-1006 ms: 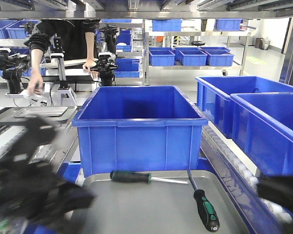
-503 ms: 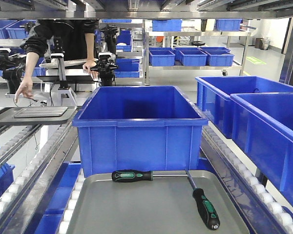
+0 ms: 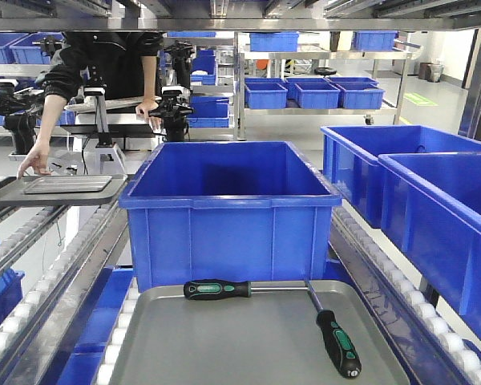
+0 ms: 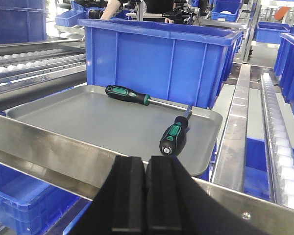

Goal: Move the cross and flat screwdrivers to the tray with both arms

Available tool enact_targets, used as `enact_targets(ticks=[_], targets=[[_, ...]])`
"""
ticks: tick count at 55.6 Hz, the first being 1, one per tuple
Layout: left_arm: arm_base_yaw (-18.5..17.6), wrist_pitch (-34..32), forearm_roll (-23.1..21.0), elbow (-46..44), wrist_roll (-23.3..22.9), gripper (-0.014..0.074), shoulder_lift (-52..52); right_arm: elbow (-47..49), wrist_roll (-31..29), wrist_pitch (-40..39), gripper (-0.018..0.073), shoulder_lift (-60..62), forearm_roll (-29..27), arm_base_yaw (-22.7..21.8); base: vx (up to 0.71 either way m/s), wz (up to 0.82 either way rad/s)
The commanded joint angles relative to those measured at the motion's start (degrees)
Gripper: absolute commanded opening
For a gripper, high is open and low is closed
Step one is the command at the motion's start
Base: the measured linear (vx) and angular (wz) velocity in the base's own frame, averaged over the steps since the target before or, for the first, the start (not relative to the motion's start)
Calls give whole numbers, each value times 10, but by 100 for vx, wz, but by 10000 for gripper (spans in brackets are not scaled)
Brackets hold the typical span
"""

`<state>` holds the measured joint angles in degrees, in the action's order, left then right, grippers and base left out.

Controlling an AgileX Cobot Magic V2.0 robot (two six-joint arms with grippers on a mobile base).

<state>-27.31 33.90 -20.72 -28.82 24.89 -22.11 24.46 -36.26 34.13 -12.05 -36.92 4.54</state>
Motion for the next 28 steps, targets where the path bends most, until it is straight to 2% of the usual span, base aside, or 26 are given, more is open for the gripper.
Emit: enact_targets(ticks=[1,4,10,15,22,26,28], targets=[[7,-115,57,6,-24,3,3,15,-3,-36,-8,-7,-15,-1,0,0],[36,-174,84,41,-71,3,16,15,-3,-35,-8,-7,-15,-1,0,1],[124,-297,133,138,-172,3,65,15,-3,-32,-8,-7,-15,-1,0,1],[185,-346,136,209,-214,3,126,15,-3,-32,-8,-7,-15,-1,0,0],[238,-349,135,287,-240,3,208,15,-3,-32,-8,-7,-15,-1,0,0],[252,-294,148,289,-245,3,241,15,-3,-32,-8,-7,-15,-1,0,0],[256,-293,159,289,-245,3,236,15,-3,-31,-8,-7,-15,-1,0,0]])
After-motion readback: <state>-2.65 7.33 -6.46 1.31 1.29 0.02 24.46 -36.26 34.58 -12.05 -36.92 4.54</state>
